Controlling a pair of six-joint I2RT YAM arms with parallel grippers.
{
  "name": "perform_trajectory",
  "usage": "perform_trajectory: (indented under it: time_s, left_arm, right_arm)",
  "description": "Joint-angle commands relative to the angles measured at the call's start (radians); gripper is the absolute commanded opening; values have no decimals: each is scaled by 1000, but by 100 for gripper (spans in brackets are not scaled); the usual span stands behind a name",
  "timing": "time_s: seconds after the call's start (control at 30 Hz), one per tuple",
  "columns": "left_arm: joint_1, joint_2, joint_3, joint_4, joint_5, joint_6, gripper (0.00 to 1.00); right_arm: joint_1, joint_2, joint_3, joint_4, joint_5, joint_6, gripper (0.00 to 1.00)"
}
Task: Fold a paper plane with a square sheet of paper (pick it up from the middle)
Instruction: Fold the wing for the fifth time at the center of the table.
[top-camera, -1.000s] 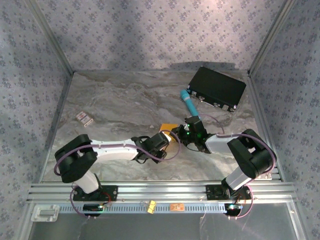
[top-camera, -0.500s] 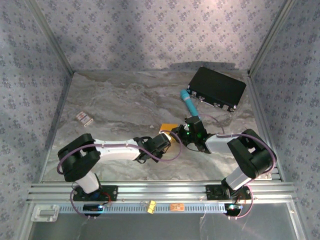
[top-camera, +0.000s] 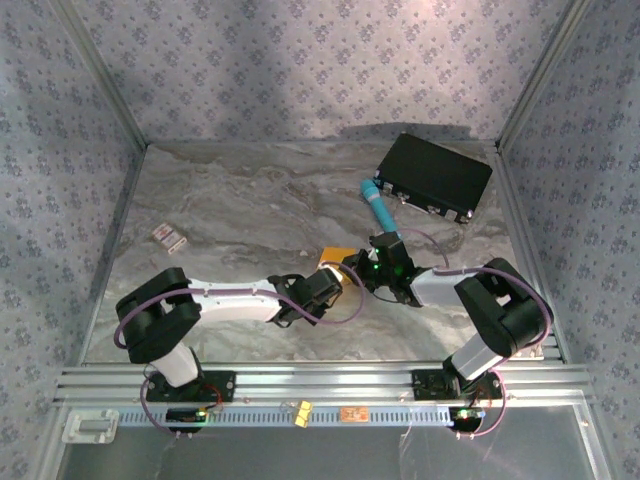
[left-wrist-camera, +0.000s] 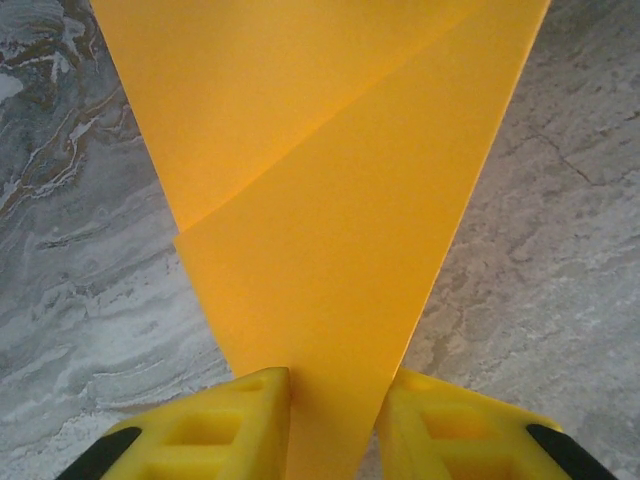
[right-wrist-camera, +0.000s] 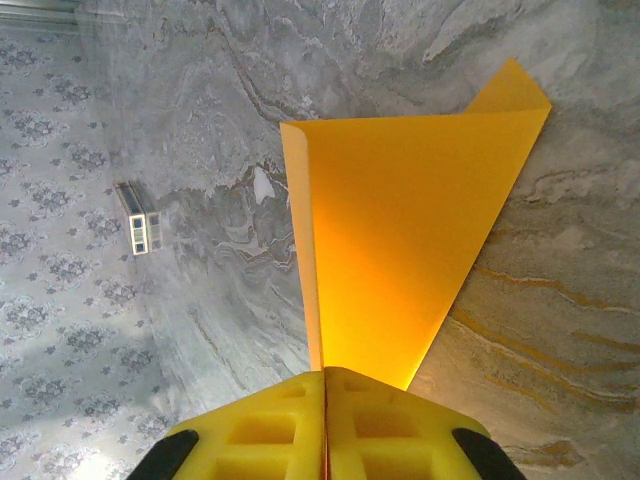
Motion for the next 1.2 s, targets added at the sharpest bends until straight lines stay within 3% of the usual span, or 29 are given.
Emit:
perform_trajectory:
  time_s: [0.0,0.27,0.97,1.17]
  left_arm:
    - [-8,20,27,-21,-31,16,29]
    - [-12,20,28,-24,-54,22,30]
    - [-12,13,21,-7,-60,25,9]
    - [-12,1,17,5,-60,18,4]
  right_arm:
    - [3,-14,17,-5,2,10,9]
    - [4,-12,21,-5,0,12,9]
    - [3,-20,17,-18,3,6,10]
    - [2,-66,15,-91,26,-32,20]
